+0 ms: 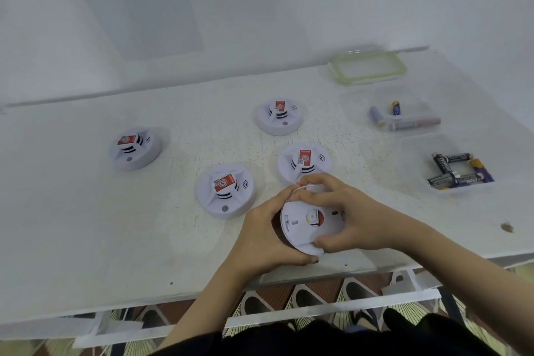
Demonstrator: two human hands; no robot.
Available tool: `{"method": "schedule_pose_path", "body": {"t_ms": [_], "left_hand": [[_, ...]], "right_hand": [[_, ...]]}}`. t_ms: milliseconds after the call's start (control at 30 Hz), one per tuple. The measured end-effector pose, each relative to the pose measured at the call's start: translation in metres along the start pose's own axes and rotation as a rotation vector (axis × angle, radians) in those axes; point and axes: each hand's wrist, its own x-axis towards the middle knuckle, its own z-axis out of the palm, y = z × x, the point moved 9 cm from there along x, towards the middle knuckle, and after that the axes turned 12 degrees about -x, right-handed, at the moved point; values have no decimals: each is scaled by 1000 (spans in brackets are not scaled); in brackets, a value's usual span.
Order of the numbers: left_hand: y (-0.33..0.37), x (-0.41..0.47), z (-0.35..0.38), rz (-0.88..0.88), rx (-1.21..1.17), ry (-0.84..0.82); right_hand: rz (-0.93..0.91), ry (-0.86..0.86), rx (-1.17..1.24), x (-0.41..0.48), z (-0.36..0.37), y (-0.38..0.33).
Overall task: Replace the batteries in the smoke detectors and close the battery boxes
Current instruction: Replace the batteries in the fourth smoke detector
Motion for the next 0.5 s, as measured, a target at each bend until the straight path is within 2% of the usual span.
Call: {"method": "schedule_pose_path", "body": {"t_ms": [200, 400, 500], "left_hand": [[1, 0, -1, 6, 33, 19], [2, 0, -1, 15, 14, 23], [5, -2, -3, 35, 1, 48]], "right_hand": [[-25, 68, -321, -8, -26, -5], [-140, 206, -460, -20, -32, -23], [-99, 360, -308, -29, -45, -20]]}}
